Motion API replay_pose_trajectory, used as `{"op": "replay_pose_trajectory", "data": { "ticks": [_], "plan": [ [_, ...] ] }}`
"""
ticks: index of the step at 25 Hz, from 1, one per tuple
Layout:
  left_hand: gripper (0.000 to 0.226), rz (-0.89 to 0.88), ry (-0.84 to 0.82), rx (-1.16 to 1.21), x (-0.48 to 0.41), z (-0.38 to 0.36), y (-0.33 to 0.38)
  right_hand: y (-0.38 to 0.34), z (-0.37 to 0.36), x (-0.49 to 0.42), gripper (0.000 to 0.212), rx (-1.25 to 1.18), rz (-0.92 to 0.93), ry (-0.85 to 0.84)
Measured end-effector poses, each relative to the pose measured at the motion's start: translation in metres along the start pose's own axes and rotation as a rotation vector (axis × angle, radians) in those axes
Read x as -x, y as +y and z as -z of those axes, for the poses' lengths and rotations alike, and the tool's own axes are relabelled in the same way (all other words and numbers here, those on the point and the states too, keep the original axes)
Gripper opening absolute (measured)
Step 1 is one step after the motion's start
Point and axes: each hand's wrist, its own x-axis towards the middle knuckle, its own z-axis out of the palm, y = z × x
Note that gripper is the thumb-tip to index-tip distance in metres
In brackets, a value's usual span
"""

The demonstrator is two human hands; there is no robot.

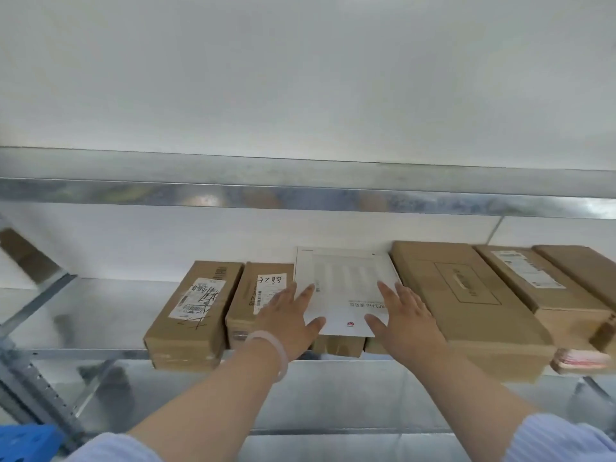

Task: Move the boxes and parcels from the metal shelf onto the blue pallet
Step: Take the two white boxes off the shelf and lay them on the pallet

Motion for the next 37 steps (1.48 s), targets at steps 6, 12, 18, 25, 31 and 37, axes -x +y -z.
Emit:
{"op": "replay_pose_trajectory", "data": {
  "ticks": [6,12,18,25,31,37],
  "plan": [
    [0.059,0.004,-0.096,-0.079,-0.032,-0.012,0.008,0.004,-0.012,-0.011,0.071,-0.081,0.015,-0.088],
    [0.054,-0.059,-0.036,-0.163,-0.038,-0.009,-0.024,0.002,-0.020,-0.031,0.069,-0.120,-0.030,-0.090],
    [0.049,0.017,0.008,0.036,-0.070,-0.002,-0.021,0.008,-0.017,-0.070,0.072,-0.191,-0.191,-0.182],
    [0.070,0.207,-0.126,0.410,-0.098,-0.017,-0.019,-0.007,-0.025,-0.095,0.074,-0.132,-0.337,-0.222],
    [0.069,0.189,-0.020,0.509,-0.095,-0.008,-0.028,-0.021,-0.029,-0.096,0.080,-0.124,-0.293,-0.225],
    [0.067,0.208,-0.043,0.523,-0.086,-0.001,-0.049,-0.021,-0.035,-0.098,0.087,-0.166,-0.235,-0.221]
  ]
}}
